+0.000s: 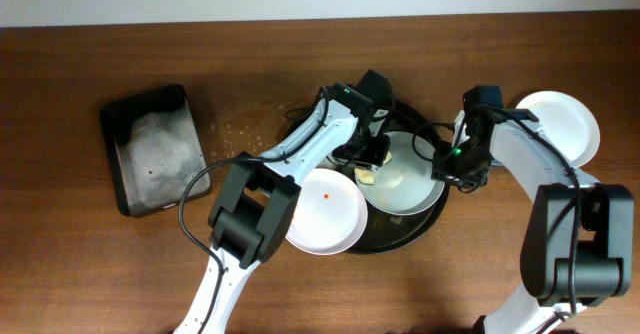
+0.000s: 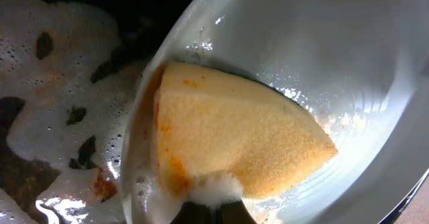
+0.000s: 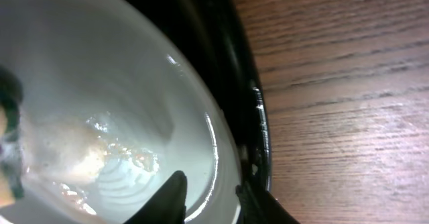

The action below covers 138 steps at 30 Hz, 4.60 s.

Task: Clean dirty plates on tray and stack at the side
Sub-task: 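Scrub the tilted plate with the sponge in the left gripper, then carry the plate right and stack it on the clean plate with right gripper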

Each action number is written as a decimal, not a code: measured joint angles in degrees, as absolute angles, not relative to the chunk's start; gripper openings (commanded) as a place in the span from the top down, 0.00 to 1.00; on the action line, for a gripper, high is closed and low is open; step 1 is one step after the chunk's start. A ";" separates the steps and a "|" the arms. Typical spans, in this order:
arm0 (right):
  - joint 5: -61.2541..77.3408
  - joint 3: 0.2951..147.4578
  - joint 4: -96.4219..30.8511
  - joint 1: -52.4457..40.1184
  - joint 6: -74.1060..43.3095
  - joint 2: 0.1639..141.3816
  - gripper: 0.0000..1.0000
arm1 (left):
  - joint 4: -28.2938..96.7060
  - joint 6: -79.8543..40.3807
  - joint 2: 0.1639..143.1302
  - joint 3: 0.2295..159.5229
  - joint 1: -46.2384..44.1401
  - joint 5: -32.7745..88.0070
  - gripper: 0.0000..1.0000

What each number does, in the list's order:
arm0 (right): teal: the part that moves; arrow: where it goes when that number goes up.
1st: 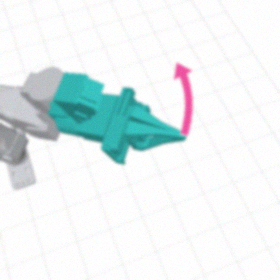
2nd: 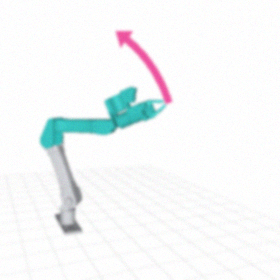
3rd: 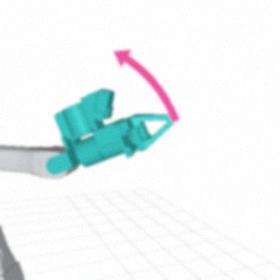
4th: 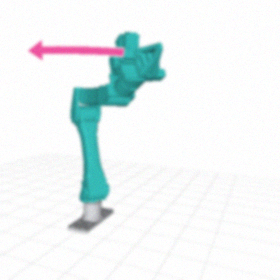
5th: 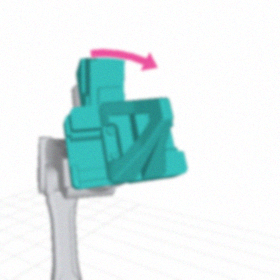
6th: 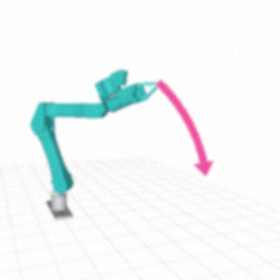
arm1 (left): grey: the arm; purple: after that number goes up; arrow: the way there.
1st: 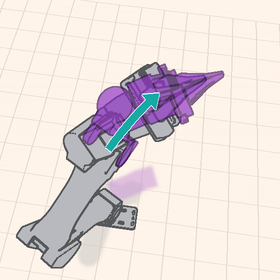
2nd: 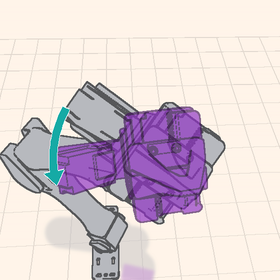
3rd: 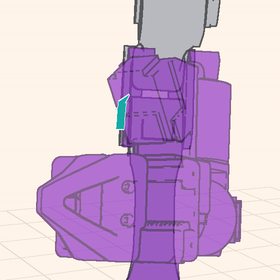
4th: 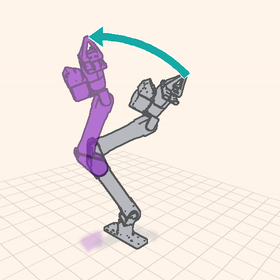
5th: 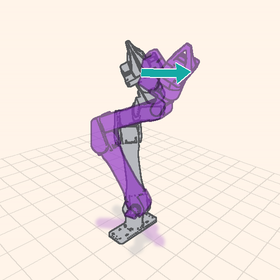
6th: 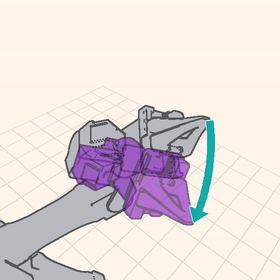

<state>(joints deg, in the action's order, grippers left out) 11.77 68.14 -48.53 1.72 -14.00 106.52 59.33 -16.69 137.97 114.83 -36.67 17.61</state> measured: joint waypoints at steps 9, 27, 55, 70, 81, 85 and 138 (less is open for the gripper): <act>13.80 67.79 -47.31 1.41 -13.63 108.95 0.85 | 60.34 -16.43 137.91 114.83 -36.23 17.17 1.00; 6.61 68.05 -49.74 1.30 -12.99 98.30 0.96 | 61.65 -15.14 132.86 118.04 -34.65 15.62 0.43; -31.18 78.76 -63.44 -21.43 -22.44 97.49 0.96 | 21.34 -17.02 123.33 84.75 -31.40 41.63 0.24; -32.45 78.91 -66.11 -21.43 -22.28 96.62 0.96 | 19.42 -20.62 121.78 82.06 -31.57 33.89 1.00; -48.88 81.71 -71.16 -31.38 -19.73 92.09 0.96 | 31.38 -15.38 111.33 82.00 -20.40 30.61 1.00; -58.59 81.73 -71.77 -36.64 -19.29 92.09 0.96 | 32.97 -13.65 111.35 81.78 -20.40 29.45 1.00; -6.66 83.90 -68.12 -0.43 -14.70 93.01 0.96 | 33.69 -13.02 111.33 80.12 -20.53 28.14 1.00</act>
